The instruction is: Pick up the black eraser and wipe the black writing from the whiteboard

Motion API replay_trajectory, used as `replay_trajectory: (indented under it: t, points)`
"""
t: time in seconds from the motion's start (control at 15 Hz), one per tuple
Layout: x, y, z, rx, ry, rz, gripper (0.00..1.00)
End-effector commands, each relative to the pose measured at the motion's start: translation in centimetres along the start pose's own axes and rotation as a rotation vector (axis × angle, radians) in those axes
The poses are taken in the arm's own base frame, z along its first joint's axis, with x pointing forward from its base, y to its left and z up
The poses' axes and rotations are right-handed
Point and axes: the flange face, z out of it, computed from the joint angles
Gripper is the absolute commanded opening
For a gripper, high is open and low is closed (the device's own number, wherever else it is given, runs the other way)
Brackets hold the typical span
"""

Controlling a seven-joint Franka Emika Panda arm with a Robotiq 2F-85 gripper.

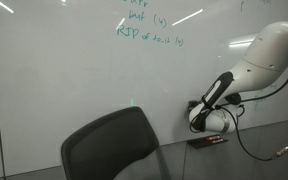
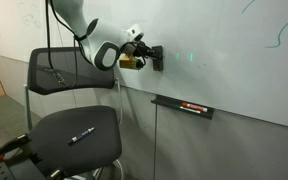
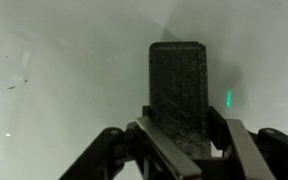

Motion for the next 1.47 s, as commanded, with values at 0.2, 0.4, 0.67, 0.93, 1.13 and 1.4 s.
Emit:
replay_trajectory:
  t: [0.2, 0.4, 0.67, 0.93, 1.13, 1.4]
  points:
    - [-1.6, -2.7, -2.7, -0.024, -0.239, -0.202, 0.30]
    - [-3.5, -1.8, -5.4, -0.052, -0.348, -0.272, 0.30]
    - [-7.4, -4.6, -9.3, 0.116, -0.552, -0.345, 0.30]
    - [-11.6, -9.0, -12.2, 0.282, -0.697, -0.450, 0.30]
    - [-13.9, -12.3, -13.9, 0.402, -0.783, -0.549, 0.30]
    - [-17.5, -15.7, -15.9, 0.536, -0.903, -0.717, 0.30]
